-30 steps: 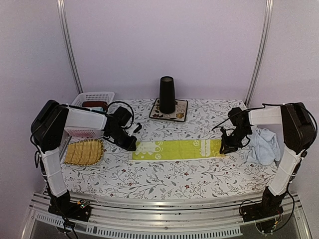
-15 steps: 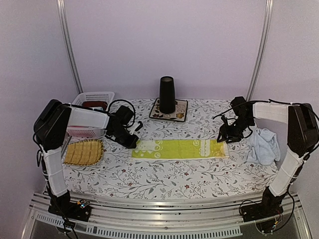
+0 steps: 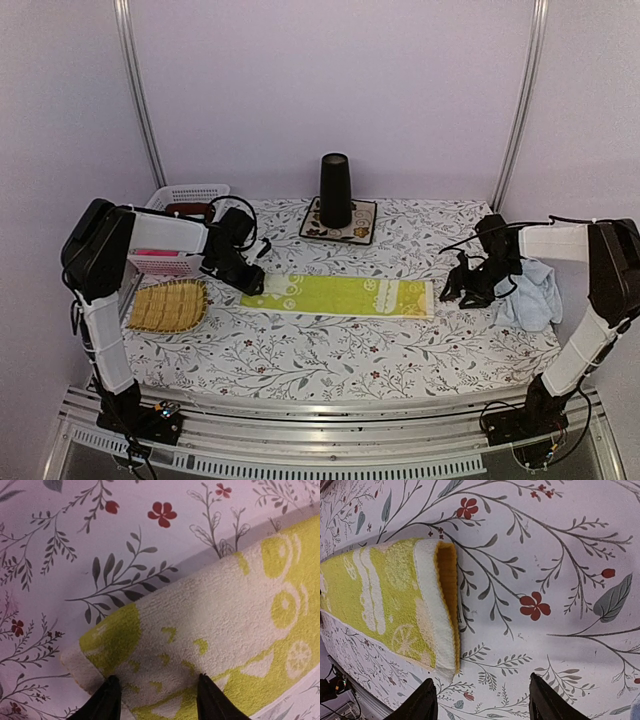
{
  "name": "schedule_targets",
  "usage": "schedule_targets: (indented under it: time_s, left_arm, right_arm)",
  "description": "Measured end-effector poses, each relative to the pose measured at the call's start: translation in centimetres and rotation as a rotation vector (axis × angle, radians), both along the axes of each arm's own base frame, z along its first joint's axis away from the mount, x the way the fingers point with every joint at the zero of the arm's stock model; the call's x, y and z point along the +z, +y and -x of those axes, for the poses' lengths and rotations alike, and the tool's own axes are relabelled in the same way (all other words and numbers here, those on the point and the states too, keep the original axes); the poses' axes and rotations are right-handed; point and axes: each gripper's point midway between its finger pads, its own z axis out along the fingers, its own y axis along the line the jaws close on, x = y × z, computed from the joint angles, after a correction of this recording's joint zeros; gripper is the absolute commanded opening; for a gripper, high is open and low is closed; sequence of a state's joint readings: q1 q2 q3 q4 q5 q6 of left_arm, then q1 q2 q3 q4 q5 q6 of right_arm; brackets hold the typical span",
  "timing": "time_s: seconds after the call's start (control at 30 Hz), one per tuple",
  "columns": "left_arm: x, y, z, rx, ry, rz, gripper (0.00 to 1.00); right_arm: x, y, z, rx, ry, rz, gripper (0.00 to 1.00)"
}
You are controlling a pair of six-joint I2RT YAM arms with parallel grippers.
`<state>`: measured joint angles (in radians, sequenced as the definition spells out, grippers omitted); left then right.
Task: Roll the towels
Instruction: Adjust the towel at the center of the board.
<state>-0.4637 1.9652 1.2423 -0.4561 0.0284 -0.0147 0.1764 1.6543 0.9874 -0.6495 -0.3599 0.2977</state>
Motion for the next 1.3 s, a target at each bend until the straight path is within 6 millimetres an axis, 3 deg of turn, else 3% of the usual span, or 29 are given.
schedule_targets:
  time_s: [0.27,0.43,0.53,0.63,0.87,1.07,1.3]
  left_arm:
    - [1.3,-2.4,0.5,-0.054,-0.014,0.005,0.78]
    - [4.7,-6.6,-0.5,-0.124,-0.089,0.065,0.89]
    - [7.2,-9.9,-1.3,-0.177,-0.151,0.122,0.9]
    - [8.4,-13.0,-1.4,-0.23,-0.181,0.184,0.88]
    - [7.9,-18.0,0.5,-0.348,-0.161,0.309,0.84]
    - [8.4,-23.2,4.1,-0.492,-0.159,0.42,0.72]
    - [6.4,-26.3,6.4,-0.58,-0.131,0.465,0.73]
  right_arm:
    - [-1.0,1.4,1.4,-0.089,0.037,-0.12,0.62]
    - [-1.2,2.8,1.9,-0.109,0.054,-0.166,0.6]
    - [-1.2,3.6,2.1,-0.116,0.058,-0.187,0.59]
    - [-1.1,4.1,1.8,-0.129,0.057,-0.208,0.58]
    - [-1.9,4.1,1.9,-0.185,0.07,-0.217,0.57]
    - [-2.0,4.6,0.6,-0.2,0.04,-0.253,0.57]
    - [-2.0,5.4,-0.8,-0.189,0.013,-0.291,0.51]
